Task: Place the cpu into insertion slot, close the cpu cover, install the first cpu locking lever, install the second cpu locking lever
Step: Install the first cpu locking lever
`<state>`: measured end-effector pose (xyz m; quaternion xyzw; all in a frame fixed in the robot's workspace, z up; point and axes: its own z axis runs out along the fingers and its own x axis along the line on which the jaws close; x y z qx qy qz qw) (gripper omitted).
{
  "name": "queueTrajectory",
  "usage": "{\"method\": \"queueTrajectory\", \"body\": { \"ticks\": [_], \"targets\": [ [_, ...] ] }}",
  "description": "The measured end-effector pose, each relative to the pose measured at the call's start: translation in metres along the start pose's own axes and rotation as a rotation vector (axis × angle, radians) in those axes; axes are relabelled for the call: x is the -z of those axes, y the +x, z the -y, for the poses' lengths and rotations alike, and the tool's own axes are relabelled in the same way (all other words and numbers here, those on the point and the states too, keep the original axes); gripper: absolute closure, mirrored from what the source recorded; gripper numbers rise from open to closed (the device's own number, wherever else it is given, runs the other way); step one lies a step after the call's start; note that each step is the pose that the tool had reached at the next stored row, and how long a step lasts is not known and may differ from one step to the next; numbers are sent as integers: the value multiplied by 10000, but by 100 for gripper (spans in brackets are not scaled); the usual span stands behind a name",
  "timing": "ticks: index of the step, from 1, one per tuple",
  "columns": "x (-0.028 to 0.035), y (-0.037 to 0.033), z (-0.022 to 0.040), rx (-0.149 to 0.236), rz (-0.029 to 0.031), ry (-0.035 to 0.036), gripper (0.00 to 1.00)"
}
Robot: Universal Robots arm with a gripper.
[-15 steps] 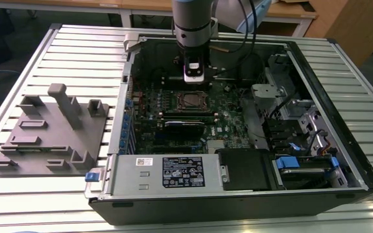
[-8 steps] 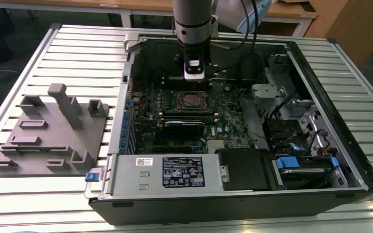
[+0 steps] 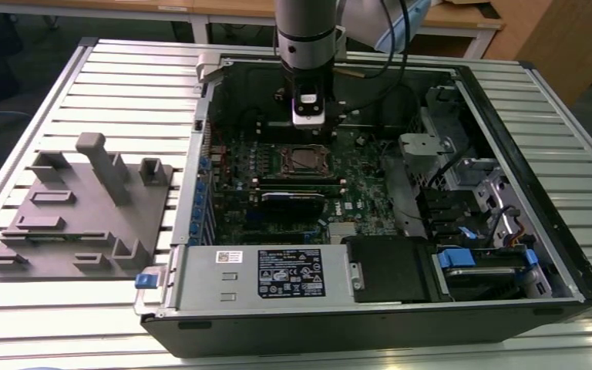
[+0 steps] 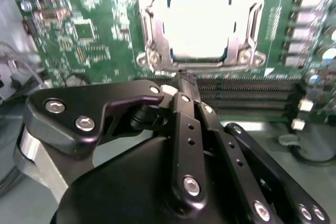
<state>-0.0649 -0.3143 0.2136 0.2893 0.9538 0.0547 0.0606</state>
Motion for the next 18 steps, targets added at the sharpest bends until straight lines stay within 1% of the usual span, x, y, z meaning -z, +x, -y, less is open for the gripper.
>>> {"method": "queueTrajectory", "body": {
  "ticks": [1,4,6,7,8,9,10,12,16,18],
  "targets": [
    [0,0,0,18,39,137,90],
    [0,-3,3,65,150,497,90],
    [0,-7,10,106,244,785,90],
    [0,-9,14,124,287,910,90],
    [0,-12,16,138,316,990,90],
    [-2,-12,18,146,320,1010,90],
    [-5,-13,20,166,313,1014,90],
    [-16,-12,22,289,283,1013,90],
    [-24,-11,23,778,222,991,90],
    [-26,-11,24,1011,200,996,90]
  ]
}}
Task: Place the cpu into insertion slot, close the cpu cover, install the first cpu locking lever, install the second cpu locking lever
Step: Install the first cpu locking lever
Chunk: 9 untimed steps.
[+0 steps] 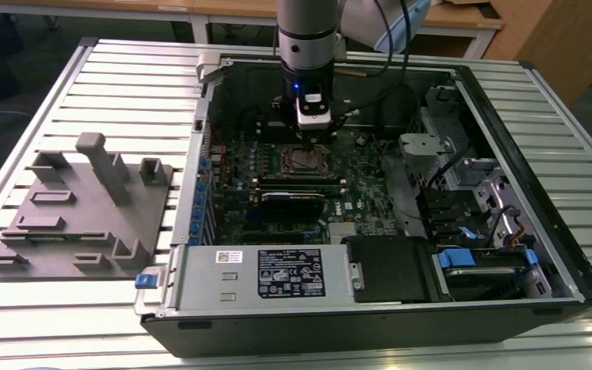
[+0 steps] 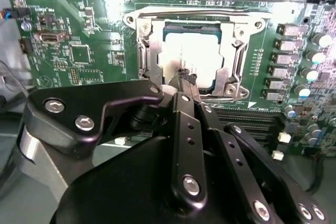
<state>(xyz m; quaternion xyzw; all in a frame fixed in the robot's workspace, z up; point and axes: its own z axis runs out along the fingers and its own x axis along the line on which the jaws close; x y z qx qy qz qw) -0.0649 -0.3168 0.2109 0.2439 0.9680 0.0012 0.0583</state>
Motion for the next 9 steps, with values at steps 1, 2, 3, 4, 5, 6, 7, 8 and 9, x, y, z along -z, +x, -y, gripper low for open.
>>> {"method": "queueTrajectory", "body": {
  "ticks": [1,2,3,4,5,6,7,8,9],
  "targets": [
    [-1,0,-1,101,-9,14,90],
    [-1,0,-1,183,-26,42,90],
    [-1,0,0,263,-31,69,90],
    [-2,0,0,334,-27,92,90],
    [-1,0,0,405,-23,106,90],
    [-1,0,0,432,-24,105,90],
    [-1,0,0,433,-24,106,90],
    [-1,0,0,433,-23,106,90],
    [-1,0,0,439,-23,106,90]
  ]
}}
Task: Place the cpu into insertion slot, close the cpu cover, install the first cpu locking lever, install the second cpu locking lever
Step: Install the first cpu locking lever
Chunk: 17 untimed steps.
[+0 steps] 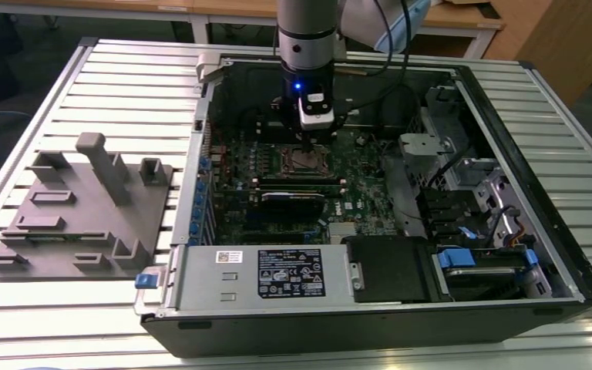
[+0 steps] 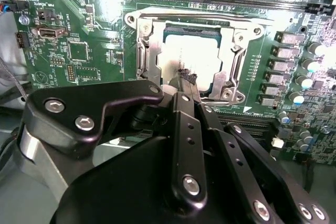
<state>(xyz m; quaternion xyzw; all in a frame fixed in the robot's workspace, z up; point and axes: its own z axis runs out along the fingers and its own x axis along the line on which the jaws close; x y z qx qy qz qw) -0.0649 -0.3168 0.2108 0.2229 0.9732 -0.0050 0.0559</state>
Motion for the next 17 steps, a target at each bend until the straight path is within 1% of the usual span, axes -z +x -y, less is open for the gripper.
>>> {"method": "queueTrajectory", "body": {
  "ticks": [2,6,8,12,17],
  "targets": [
    [-2,0,0,175,-3,-20,90],
    [-7,1,0,743,-12,-82,90],
    [-8,-1,3,937,-14,-104,90],
    [-8,-5,24,1013,-9,-96,90],
    [-8,-10,83,1047,-4,-88,90]
  ]
}}
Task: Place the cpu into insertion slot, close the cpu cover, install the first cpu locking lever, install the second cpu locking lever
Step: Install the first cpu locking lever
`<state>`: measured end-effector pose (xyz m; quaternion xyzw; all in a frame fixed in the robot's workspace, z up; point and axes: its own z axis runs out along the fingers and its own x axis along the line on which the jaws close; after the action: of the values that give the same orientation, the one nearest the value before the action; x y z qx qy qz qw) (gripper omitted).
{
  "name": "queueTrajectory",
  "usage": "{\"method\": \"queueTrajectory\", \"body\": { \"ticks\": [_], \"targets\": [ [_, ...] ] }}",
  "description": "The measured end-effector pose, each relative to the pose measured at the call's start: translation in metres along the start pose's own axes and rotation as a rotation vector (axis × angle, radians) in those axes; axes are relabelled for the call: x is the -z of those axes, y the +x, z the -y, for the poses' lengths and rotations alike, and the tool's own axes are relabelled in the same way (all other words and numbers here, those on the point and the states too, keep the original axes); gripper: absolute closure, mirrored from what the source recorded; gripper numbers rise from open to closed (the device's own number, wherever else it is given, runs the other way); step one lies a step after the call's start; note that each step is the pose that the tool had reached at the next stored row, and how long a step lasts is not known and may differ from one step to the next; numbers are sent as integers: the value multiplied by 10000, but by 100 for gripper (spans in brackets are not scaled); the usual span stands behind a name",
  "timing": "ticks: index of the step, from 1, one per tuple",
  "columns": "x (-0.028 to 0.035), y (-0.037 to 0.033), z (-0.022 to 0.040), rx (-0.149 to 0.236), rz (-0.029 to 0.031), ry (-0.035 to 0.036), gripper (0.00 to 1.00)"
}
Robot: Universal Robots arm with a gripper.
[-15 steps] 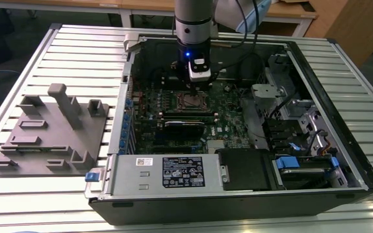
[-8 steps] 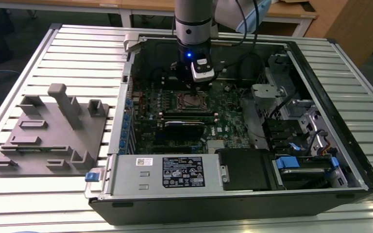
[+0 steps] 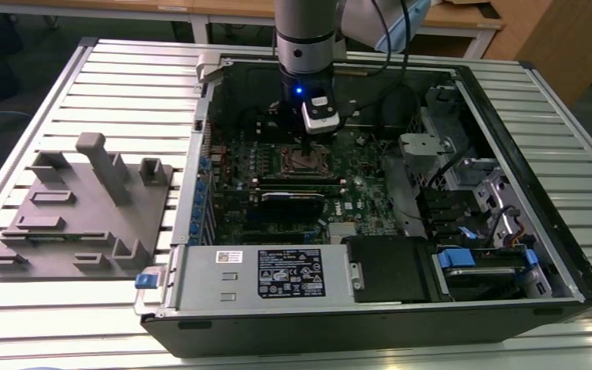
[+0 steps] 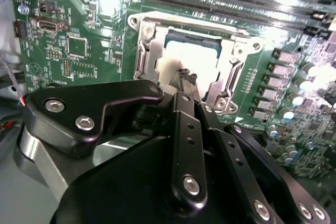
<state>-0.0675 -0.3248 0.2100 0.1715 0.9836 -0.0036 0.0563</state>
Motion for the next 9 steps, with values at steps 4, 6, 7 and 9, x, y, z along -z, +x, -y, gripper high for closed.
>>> {"method": "queueTrajectory", "body": {
  "ticks": [4,6,7,9],
  "targets": [
    [1,4,40,26,7,15,90],
    [0,3,41,26,7,15,90],
    [1,3,41,31,6,15,90],
    [0,3,43,85,6,9,90]
  ]
}}
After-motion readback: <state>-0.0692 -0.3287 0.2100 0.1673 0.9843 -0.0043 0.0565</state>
